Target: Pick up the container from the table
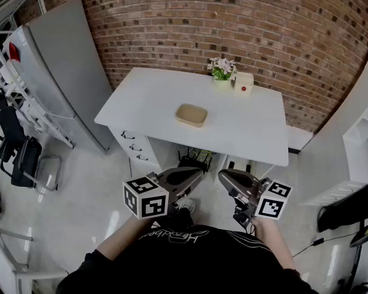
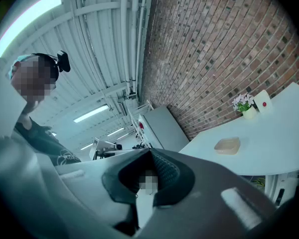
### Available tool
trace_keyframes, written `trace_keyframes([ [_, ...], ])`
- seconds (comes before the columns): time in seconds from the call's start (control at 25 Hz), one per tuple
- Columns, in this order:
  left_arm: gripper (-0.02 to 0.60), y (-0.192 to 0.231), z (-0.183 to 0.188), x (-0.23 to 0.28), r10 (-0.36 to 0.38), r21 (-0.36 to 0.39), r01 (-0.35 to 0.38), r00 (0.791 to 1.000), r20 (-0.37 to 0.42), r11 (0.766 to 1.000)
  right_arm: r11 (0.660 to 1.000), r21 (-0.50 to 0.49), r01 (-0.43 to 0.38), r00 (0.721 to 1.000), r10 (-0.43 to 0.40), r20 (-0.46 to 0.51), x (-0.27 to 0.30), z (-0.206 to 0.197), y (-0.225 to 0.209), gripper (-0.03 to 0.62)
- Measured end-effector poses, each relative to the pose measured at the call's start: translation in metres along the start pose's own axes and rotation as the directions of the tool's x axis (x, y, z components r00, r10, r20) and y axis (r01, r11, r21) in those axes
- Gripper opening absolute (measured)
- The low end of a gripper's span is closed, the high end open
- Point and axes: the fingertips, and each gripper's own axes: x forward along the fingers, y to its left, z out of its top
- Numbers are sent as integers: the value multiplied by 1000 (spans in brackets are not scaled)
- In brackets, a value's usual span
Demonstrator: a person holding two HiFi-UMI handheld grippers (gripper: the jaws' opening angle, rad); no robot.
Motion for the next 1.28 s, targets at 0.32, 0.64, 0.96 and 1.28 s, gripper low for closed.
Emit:
trace_keyframes([
  [0.32,3,16,-3,7,33,-52,-33,999,-13,998,1000,15,9,1000,-9,-6,2,3,-15,3],
  [0.64,3,45,2,19,42,-89,-44,999,-28,995,1000,13,-4,1000,5,-28,17,6,-35,3],
  [0.96,3,94,14,40,37,-122,-44,998,-59,992,998,27,56,998,-56,-32,40,16,-84,3],
  [1.28,3,151,44,70,16,-145,-29,996,-86,989,993,66,96,995,-94,-26,72,40,-140,5],
])
